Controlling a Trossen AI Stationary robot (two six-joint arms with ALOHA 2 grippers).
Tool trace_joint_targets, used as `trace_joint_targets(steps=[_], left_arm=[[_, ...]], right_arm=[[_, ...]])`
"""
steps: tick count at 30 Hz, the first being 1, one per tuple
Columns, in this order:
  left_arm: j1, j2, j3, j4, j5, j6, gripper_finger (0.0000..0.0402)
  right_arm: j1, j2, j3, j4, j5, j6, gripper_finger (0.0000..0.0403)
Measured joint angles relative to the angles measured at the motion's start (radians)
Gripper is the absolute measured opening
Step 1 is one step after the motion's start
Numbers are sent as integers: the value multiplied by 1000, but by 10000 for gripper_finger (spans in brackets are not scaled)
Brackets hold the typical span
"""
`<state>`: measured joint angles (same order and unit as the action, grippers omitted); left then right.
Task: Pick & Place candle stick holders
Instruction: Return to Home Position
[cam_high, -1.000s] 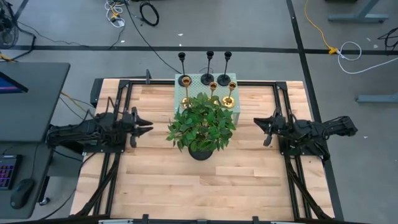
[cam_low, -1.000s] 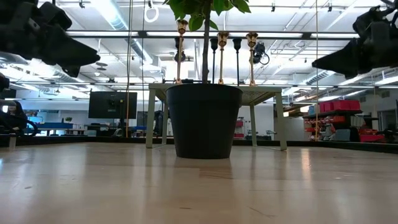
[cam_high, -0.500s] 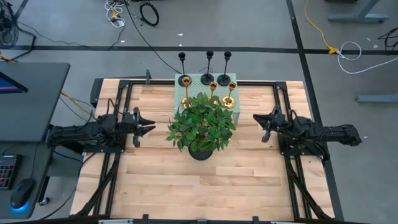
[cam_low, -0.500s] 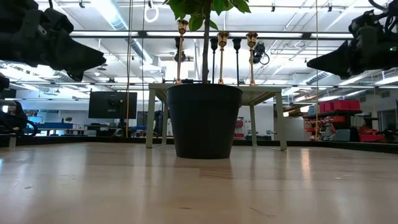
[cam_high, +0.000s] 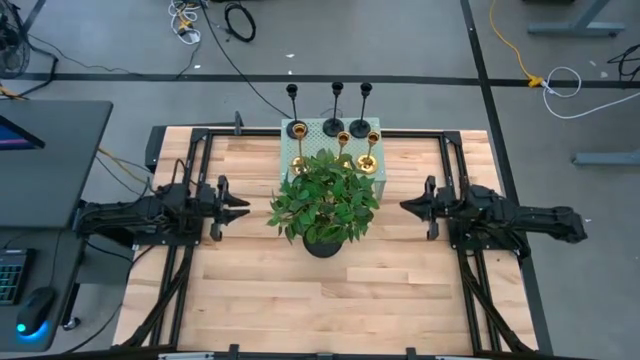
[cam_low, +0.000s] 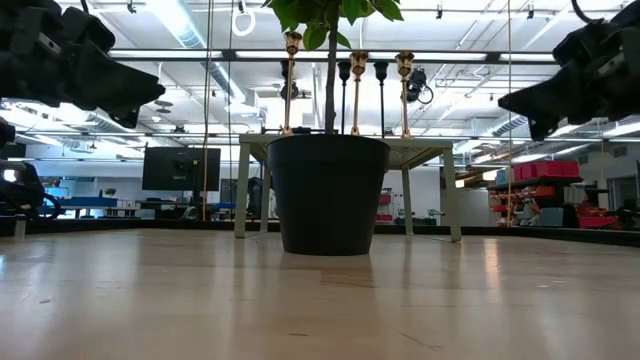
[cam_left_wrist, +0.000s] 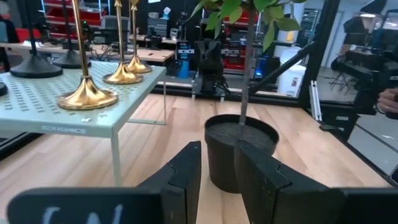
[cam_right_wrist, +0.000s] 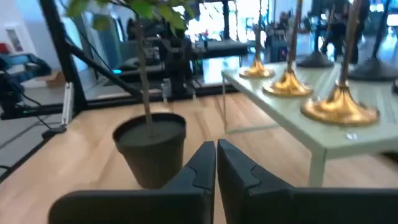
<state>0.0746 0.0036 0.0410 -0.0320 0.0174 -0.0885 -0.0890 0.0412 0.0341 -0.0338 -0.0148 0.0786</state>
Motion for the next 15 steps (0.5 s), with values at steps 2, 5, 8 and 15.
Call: trace_joint_targets(steps=[2, 5, 8, 15], left_arm=[[0, 2, 1, -8, 5, -1, 99], [0, 2, 2, -15, 35, -4, 99], [0, 2, 3, -17, 59, -3, 99], [0, 2, 4, -12, 59, 15, 99]], right_arm=[[3, 27, 0, 0, -7, 19, 21], [6, 69, 0, 1, -20, 18, 22], [6, 104, 0, 0, -15, 20, 22], [6, 125, 0, 3, -19, 81, 22]])
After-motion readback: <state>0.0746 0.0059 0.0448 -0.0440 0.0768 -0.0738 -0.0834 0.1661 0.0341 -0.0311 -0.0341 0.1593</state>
